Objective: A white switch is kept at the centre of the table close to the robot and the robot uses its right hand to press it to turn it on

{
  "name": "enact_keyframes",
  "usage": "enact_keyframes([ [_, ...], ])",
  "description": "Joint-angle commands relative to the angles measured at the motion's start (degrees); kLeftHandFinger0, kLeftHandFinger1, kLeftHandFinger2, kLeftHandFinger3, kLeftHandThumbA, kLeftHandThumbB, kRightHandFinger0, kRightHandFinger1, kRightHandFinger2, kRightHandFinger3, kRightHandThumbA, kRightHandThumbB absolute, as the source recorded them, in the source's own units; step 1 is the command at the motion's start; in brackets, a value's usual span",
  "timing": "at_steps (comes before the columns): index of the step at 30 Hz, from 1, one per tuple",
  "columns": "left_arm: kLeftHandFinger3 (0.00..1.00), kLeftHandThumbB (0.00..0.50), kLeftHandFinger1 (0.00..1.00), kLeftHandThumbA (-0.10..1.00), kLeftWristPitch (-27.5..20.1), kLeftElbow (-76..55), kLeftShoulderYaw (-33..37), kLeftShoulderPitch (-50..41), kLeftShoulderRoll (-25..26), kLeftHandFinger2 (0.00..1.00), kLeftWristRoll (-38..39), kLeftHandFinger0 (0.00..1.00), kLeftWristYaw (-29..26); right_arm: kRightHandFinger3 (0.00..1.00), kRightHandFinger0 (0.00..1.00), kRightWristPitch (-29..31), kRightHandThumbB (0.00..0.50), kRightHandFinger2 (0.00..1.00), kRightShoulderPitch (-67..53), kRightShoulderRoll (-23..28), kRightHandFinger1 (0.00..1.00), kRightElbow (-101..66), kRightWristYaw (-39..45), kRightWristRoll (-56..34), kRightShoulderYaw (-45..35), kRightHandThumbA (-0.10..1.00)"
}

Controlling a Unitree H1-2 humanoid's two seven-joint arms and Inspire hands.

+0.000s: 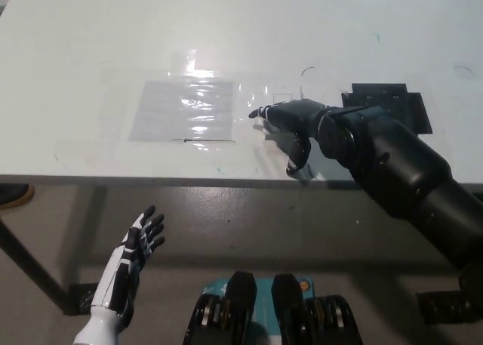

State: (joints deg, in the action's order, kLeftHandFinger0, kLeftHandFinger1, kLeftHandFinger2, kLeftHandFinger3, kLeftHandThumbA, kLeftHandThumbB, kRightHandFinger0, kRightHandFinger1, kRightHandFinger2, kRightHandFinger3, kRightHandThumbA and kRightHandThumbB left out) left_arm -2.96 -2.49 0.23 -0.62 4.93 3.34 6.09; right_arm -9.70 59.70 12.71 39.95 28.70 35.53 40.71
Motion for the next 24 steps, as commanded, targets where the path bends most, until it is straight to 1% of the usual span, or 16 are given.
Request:
enact_keyframes([
  [1,1.0,0.029,1.0,1.0,-2.1,-1.5,0.0,1.3,0.2,1.0,0.7,1.0,0.6,1.0,1.0,-0.2,0.265,1.0,-2.6,1.8,1.0,-0.3,1.5,0.2,-1.1,1.0],
  [2,1.0,0.032,1.0,1.0,-2.2,-1.5,0.0,1.3,0.3,1.0,0.5,1.0,0.5,1.0,1.0,-0.3,0.265,1.0,-3.1,2.0,1.0,-0.8,1.6,0.0,-1.5,1.0],
  [3,1.0,0.037,1.0,1.0,-2.0,-1.6,0.0,1.3,0.3,1.0,0.4,1.0,0.5,1.0,1.0,-0.2,0.284,1.0,-3.3,2.0,1.0,-1.0,1.6,0.1,-1.7,1.0],
  [4,1.0,0.034,1.0,1.0,-1.8,-1.6,0.0,1.6,0.3,1.0,0.4,1.0,0.5,1.0,1.0,0.1,0.264,1.0,-3.9,2.7,1.0,-2.5,2.0,0.0,-2.0,1.0],
  [5,1.0,0.027,1.0,1.0,-1.7,-1.6,0.0,1.5,0.3,1.0,0.2,1.0,0.4,1.0,1.0,-0.1,0.261,1.0,-4.3,3.1,1.0,-3.5,2.4,0.1,-2.0,1.0],
  [7,1.0,0.028,1.0,1.0,-1.8,-1.7,0.0,1.5,0.5,1.0,0.1,1.0,0.4,1.0,1.0,-1.0,0.255,1.0,-5.1,3.7,1.0,-6.2,3.6,0.1,-2.2,1.0],
  [9,1.0,0.027,1.0,1.0,-1.8,-1.6,0.0,1.3,0.4,1.0,0.2,1.0,0.4,1.0,1.0,-2.1,0.256,1.0,-5.9,4.7,1.0,-9.3,5.3,-0.1,-2.3,1.0],
  [13,1.0,0.041,1.0,1.0,-2.6,-0.8,0.1,0.9,0.4,1.0,0.6,1.0,0.8,1.0,1.0,-3.3,0.257,1.0,-7.7,6.4,1.0,-13.8,7.4,-0.3,-2.6,1.0],
  [16,1.0,0.037,1.0,1.0,-2.4,-1.0,0.1,0.8,0.1,1.0,0.8,1.0,0.7,1.0,1.0,-4.9,0.254,1.0,-8.2,7.2,1.0,-16.1,9.0,0.0,-2.5,1.0],
  [17,1.0,0.033,1.0,1.0,-2.3,-1.0,0.1,0.9,0.1,1.0,1.1,1.0,0.8,1.0,1.0,-5.0,0.255,1.0,-8.3,7.4,1.0,-16.6,9.2,0.0,-2.6,1.0],
  [20,1.0,0.047,1.0,1.0,-2.2,-1.0,0.0,0.8,0.1,1.0,0.9,1.0,0.6,1.0,1.0,-5.3,0.262,1.0,-8.5,8.0,1.0,-18.1,10.1,-0.1,-2.6,1.0],
  [21,1.0,0.044,1.0,1.0,-2.2,-1.1,0.0,0.7,0.1,1.0,0.9,1.0,0.5,1.0,1.0,-4.7,0.252,1.0,-8.1,8.4,1.0,-18.8,10.2,-0.1,-2.8,1.0],
  [22,1.0,0.044,1.0,1.0,-2.3,-1.1,0.1,0.7,0.2,1.0,0.7,1.0,0.6,1.0,1.0,-5.2,0.256,1.0,-7.4,8.6,1.0,-20.0,10.4,-0.8,-3.8,1.0],
  [24,1.0,0.051,1.0,1.0,-2.2,-1.2,0.1,0.8,0.2,1.0,0.4,1.0,0.3,1.0,1.0,-5.1,0.247,1.0,-6.1,9.0,1.0,-21.6,10.1,-2.6,-6.2,1.0],
])
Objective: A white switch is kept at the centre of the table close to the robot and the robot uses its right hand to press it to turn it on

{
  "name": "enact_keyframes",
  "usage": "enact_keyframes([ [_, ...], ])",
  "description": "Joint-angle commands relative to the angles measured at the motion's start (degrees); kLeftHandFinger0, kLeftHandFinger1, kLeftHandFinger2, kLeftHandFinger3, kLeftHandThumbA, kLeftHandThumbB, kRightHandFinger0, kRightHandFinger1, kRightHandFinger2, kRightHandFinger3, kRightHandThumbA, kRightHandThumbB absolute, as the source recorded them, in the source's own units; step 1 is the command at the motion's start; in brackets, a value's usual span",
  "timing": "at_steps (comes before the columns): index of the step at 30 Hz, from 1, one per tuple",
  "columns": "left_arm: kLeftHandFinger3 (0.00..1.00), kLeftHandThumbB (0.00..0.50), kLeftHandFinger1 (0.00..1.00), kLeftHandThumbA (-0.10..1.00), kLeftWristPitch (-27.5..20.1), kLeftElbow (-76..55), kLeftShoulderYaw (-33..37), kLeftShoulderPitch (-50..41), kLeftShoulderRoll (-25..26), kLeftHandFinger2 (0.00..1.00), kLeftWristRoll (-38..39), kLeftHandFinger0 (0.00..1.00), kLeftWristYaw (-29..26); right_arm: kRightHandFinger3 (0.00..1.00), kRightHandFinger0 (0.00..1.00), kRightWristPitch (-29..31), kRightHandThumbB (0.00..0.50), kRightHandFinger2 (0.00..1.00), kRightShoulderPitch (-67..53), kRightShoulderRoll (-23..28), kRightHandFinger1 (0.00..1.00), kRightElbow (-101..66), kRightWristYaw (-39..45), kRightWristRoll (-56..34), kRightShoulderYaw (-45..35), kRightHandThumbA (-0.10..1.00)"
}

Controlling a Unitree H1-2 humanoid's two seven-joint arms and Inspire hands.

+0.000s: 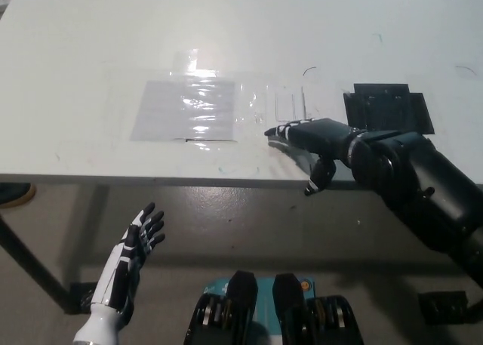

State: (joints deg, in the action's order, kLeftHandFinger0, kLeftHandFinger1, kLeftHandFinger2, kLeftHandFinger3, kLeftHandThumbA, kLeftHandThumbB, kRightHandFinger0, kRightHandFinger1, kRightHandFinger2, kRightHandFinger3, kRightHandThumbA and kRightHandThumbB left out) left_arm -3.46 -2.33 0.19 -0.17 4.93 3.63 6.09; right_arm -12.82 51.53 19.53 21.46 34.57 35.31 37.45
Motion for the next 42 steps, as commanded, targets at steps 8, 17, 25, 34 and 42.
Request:
enact_keyframes([
  [8,1.0,0.041,1.0,1.0,-1.9,-1.1,0.1,0.5,0.1,1.0,0.4,1.0,0.5,1.0,1.0,-2.9,0.258,1.0,7.0,4.7,1.0,-14.6,2.3,-13.9,-21.9,1.0],
  [17,1.0,0.033,1.0,1.0,-1.2,-1.2,-0.2,1.3,0.3,1.0,0.8,1.0,0.5,1.0,1.0,-9.5,0.236,1.0,-5.4,8.0,1.0,-43.7,2.9,-27.9,-38.8,1.0],
  [25,1.0,0.035,1.0,1.0,-1.6,-0.6,-0.1,1.2,0.2,1.0,0.7,1.0,0.6,1.0,1.0,-2.0,0.184,1.0,-32.3,2.0,1.0,-56.6,-3.3,-39.8,-49.6,1.0],
  [34,1.0,0.032,1.0,1.0,-1.3,-1.0,-0.1,1.0,0.0,1.0,0.4,1.0,0.4,1.0,1.0,11.9,0.093,1.0,-48.3,-14.2,1.0,-42.5,-7.9,-42.5,-49.0,0.91],
  [42,1.0,0.053,1.0,1.0,-0.9,-1.4,-0.2,1.2,0.1,1.0,0.6,1.0,0.4,1.0,1.0,18.9,0.037,1.0,-49.7,-20.3,1.0,-27.2,-9.8,-40.1,-48.4,0.85],
])
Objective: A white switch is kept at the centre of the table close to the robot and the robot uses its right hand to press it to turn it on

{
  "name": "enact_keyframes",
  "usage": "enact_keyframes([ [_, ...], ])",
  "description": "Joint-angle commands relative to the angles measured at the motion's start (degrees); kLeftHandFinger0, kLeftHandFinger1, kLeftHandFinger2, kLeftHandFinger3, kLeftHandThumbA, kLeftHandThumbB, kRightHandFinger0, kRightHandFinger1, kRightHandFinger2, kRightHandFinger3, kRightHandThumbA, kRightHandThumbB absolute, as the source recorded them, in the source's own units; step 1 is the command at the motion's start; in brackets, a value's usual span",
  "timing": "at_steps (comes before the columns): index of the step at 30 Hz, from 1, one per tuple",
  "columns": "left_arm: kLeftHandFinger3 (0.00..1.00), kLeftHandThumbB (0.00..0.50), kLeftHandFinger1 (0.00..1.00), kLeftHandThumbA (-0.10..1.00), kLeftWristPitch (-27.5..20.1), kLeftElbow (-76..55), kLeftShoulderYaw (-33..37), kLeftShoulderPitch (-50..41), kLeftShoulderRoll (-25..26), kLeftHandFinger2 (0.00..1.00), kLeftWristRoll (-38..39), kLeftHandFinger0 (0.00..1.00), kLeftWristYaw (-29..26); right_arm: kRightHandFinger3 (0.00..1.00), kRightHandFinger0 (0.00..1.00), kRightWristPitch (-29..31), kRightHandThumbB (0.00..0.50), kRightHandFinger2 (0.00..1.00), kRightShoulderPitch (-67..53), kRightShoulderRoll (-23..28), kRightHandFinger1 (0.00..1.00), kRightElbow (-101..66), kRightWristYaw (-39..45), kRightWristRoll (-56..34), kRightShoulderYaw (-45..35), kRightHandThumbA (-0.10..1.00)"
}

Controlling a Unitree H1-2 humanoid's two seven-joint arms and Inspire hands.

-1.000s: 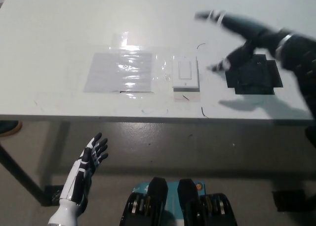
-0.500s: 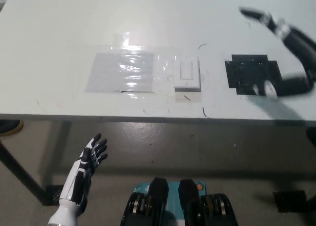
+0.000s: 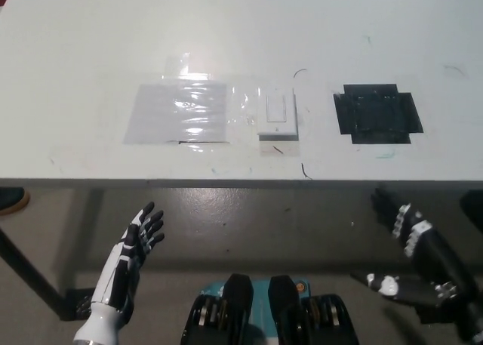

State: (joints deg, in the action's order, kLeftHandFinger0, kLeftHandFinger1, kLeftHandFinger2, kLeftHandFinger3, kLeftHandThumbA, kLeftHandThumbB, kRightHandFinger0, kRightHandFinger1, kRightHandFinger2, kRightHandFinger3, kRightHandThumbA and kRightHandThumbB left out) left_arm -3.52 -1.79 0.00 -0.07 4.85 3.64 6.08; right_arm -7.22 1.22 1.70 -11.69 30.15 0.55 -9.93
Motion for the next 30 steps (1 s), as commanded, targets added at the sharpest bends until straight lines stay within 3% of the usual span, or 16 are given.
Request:
enact_keyframes([
  [1,1.0,0.046,1.0,1.0,-0.6,-2.2,-0.1,1.1,0.2,1.0,1.0,1.0,0.6,1.0,1.0,14.1,0.039,1.0,0.7,-3.0,1.0,9.0,-6.1,-4.7,-0.9,0.82],
  [5,1.0,0.036,1.0,1.0,-0.7,-2.3,0.0,1.2,0.4,1.0,0.6,1.0,0.5,1.0,1.0,15.5,0.062,1.0,0.8,-3.4,1.0,13.5,-7.1,-4.4,-1.0,0.81],
  [9,1.0,0.033,1.0,1.0,-0.9,-2.4,0.0,1.3,0.4,1.0,0.4,1.0,0.4,1.0,1.0,16.7,0.037,1.0,0.9,-2.7,1.0,15.4,-7.8,-4.1,-0.4,0.78],
  [11,1.0,0.039,1.0,1.0,-0.8,-2.5,-0.1,1.2,0.6,1.0,0.6,1.0,0.6,1.0,1.0,17.3,0.074,1.0,1.0,-2.5,1.0,16.1,-8.4,-3.5,0.1,0.78],
  [17,1.0,0.027,1.0,1.0,-1.1,-2.2,-0.1,1.4,0.6,1.0,0.5,1.0,0.6,1.0,1.0,17.6,0.113,1.0,0.9,-1.6,1.0,15.9,-10.0,-2.5,1.5,0.77],
  [30,1.0,0.025,1.0,1.0,-0.9,-2.3,-0.1,1.3,0.6,1.0,0.5,1.0,0.5,1.0,1.0,18.2,0.11,1.0,0.6,0.6,1.0,15.4,-12.2,-1.7,4.6,0.73],
])
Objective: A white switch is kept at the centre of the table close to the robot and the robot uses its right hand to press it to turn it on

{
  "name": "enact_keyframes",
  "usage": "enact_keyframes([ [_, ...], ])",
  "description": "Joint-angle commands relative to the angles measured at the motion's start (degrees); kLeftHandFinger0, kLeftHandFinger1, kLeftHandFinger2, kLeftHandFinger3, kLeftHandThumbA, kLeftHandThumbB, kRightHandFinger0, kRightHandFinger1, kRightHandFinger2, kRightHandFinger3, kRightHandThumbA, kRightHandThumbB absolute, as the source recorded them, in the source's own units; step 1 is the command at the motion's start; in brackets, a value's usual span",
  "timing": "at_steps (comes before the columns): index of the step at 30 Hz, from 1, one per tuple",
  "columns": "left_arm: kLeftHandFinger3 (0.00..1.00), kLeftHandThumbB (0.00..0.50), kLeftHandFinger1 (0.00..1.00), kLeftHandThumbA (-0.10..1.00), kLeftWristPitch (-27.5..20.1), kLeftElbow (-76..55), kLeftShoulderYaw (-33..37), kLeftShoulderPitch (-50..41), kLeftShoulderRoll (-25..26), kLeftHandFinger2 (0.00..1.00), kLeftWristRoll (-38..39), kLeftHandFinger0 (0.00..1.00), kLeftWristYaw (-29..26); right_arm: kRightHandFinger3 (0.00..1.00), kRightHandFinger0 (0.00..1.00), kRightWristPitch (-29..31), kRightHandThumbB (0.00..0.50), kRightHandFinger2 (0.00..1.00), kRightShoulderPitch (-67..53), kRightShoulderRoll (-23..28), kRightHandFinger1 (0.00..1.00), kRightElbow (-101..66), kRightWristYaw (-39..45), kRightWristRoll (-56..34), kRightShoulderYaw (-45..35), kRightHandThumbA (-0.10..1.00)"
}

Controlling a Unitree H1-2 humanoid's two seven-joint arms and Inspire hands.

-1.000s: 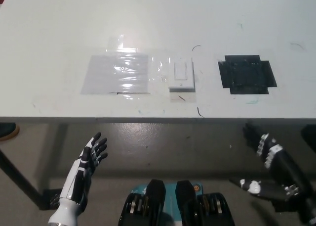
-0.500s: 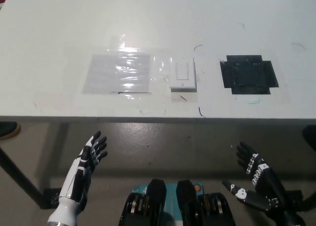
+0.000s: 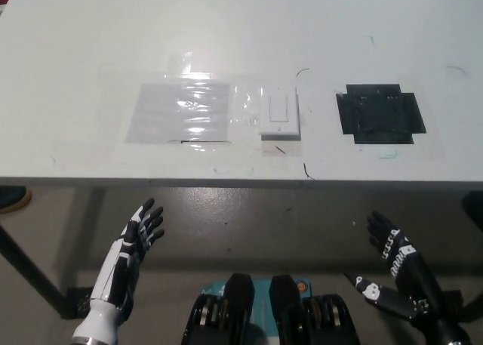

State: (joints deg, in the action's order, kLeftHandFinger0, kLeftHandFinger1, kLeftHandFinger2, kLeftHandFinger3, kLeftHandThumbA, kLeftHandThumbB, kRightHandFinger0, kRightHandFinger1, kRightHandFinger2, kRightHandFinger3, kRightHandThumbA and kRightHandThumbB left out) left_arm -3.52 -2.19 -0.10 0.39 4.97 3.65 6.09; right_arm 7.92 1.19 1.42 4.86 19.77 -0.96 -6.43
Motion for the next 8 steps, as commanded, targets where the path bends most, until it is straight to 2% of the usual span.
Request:
enact_keyframes([
  [1,1.0,0.026,1.0,1.0,-0.9,-1.8,-0.1,0.9,0.5,1.0,0.5,1.0,0.5,1.0,1.0,3.4,0.11,1.0,0.7,1.0,1.0,-1.0,-1.9,-0.3,1.2,0.73],
  [3,1.0,0.017,1.0,1.0,-0.8,-2.0,0.0,0.9,0.4,1.0,0.3,1.0,0.4,1.0,1.0,2.8,0.129,1.0,0.7,1.2,1.0,-1.3,-2.3,-0.3,1.5,0.71],
  [8,1.0,0.023,1.0,1.0,-1.0,-1.8,0.0,1.1,0.5,1.0,0.1,1.0,0.4,1.0,1.0,2.4,0.126,1.0,0.6,1.5,1.0,-1.8,-3.2,-0.4,2.0,0.7],
])
